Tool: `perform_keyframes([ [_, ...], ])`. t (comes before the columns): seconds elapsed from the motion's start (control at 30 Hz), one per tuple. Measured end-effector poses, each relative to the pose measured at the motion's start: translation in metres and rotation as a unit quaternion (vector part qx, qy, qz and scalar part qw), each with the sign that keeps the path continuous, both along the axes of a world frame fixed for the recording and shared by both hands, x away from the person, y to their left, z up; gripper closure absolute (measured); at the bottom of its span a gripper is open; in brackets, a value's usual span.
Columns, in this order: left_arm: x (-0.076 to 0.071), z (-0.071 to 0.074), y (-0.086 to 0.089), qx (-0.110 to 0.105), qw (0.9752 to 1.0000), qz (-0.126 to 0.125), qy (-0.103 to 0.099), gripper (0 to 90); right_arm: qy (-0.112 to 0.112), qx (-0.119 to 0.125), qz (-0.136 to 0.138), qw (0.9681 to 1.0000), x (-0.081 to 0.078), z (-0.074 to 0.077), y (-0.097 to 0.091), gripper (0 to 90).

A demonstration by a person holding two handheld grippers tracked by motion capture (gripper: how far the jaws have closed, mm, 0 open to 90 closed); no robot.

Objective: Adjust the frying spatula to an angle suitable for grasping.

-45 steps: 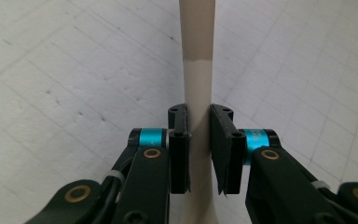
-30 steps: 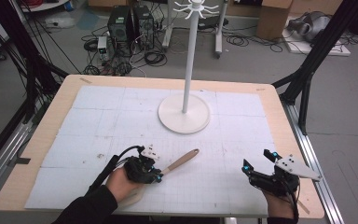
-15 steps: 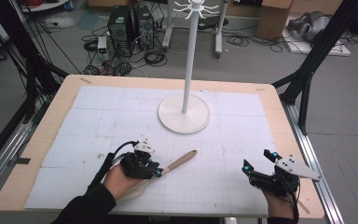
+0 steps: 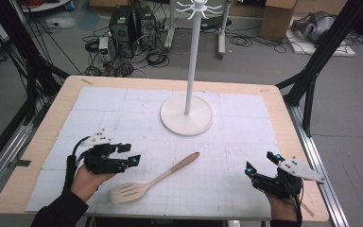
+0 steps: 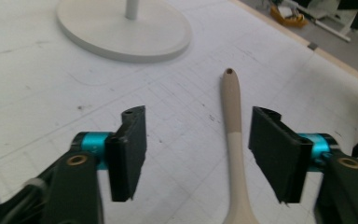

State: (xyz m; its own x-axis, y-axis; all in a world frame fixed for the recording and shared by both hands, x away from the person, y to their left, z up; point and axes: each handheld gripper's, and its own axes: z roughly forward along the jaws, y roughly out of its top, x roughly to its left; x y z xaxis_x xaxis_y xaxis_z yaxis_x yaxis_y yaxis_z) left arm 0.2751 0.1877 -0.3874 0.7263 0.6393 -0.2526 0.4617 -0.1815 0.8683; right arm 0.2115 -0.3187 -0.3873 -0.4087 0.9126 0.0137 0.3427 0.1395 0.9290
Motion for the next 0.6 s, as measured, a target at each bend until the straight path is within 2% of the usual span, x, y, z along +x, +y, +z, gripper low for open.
perform_keyframes([
  [0.03,0.000,0.000,0.000,0.000,1.0000,0.000,0.000,30.1,0.001,0.000,-0.001,1.0000,0.000,0.000,0.000,16.4],
  [0.07,-0.003,-0.003,0.007,-0.003,0.9999,0.015,-0.006,25.8,0.001,0.000,-0.002,1.0000,0.000,0.000,0.000,16.4],
  [0.1,-0.004,-0.005,0.010,-0.009,0.9997,0.020,-0.009,22.3,0.001,-0.001,-0.002,1.0000,0.000,0.000,0.000,16.4],
  [0.37,-0.011,-0.007,0.031,-0.034,0.9984,0.037,-0.027,21.9,0.000,-0.004,-0.006,1.0000,-0.001,0.000,0.000,16.3],
  [0.47,-0.009,-0.008,0.033,-0.029,0.9981,0.046,-0.029,22.0,0.004,-0.004,-0.007,1.0000,0.000,0.000,0.000,16.3],
  [0.6,-0.009,-0.008,0.032,-0.025,0.9983,0.044,-0.028,22.2,0.007,-0.005,-0.006,0.9999,0.002,-0.002,0.000,16.4],
])
